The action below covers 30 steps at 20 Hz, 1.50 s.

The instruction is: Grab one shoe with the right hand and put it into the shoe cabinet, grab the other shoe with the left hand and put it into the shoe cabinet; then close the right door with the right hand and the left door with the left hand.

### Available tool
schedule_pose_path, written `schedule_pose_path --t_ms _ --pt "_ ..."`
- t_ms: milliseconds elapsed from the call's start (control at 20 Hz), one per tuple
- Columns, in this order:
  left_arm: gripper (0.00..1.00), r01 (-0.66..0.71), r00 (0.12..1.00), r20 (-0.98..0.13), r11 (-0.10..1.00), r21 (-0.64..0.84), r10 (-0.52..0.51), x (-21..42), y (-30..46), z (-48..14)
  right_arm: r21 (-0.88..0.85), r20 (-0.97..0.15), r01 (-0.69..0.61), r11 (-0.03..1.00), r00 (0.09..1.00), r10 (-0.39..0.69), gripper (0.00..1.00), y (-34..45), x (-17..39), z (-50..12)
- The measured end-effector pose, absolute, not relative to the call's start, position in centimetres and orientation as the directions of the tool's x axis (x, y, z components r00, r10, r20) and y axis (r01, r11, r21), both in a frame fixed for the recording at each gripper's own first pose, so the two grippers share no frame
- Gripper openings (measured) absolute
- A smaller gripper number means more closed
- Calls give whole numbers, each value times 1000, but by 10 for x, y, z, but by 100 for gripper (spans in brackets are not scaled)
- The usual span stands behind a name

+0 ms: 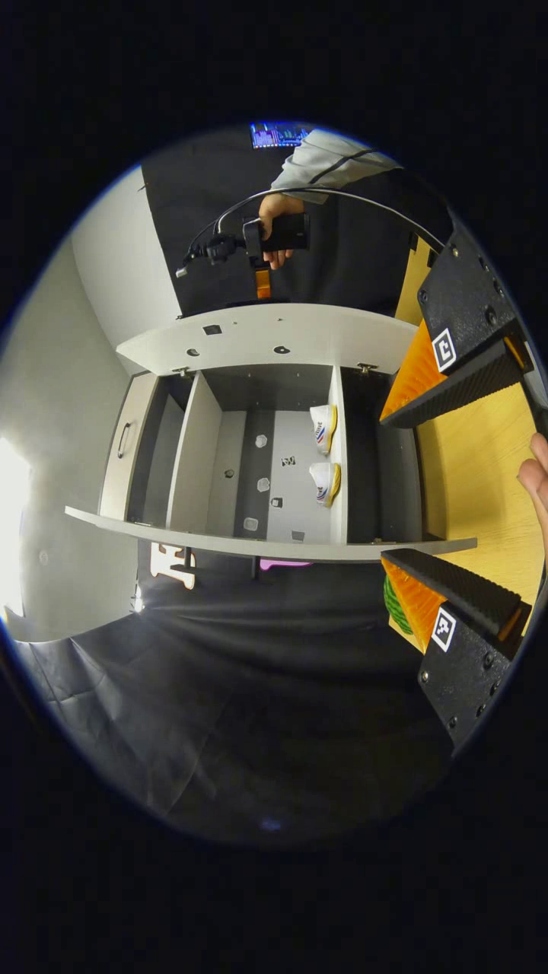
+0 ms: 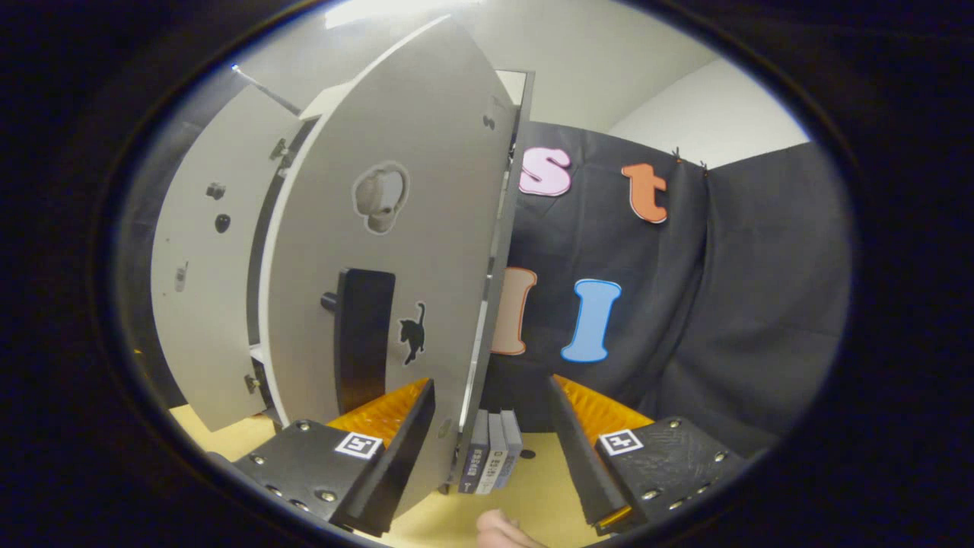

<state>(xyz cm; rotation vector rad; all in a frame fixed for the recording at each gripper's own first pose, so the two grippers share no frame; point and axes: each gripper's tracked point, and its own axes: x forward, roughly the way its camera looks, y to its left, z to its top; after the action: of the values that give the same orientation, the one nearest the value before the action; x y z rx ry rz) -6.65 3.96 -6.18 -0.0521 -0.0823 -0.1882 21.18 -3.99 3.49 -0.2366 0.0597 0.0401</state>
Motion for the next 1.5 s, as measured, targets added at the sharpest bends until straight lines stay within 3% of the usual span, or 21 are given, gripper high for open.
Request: schedule_pose_path --t_ms 400,550,600,750,950,1200,1500 --pt "96 164 982 101 986 -33 -160 -69 53 -56 -215 -47 -22 976 999 12 87 15 219 23" --pt "96 142 986 92 989 -36 -138 -68 63 -57 -214 -45 -48 976 998 39 90 42 216 15" --pt "96 132 988 85 991 -37 -128 -70 68 -58 -209 -39 -50 977 998 42 99 48 214 13" --pt "96 103 990 99 994 -30 -100 -77 86 -46 -171 -18 -71 983 997 69 99 60 196 9" --pt "92 36 996 85 999 -33 -33 -77 114 -42 -102 -23 -121 987 993 119 98 64 163 1" --pt "96 -16 995 95 997 -72 23 -66 146 -25 -125 22 -118 985 992 122 99 51 108 -10" --pt "93 -160 987 12 985 -62 161 -33 196 -26 -206 73 2 979 997 13 98 46 26 -51"
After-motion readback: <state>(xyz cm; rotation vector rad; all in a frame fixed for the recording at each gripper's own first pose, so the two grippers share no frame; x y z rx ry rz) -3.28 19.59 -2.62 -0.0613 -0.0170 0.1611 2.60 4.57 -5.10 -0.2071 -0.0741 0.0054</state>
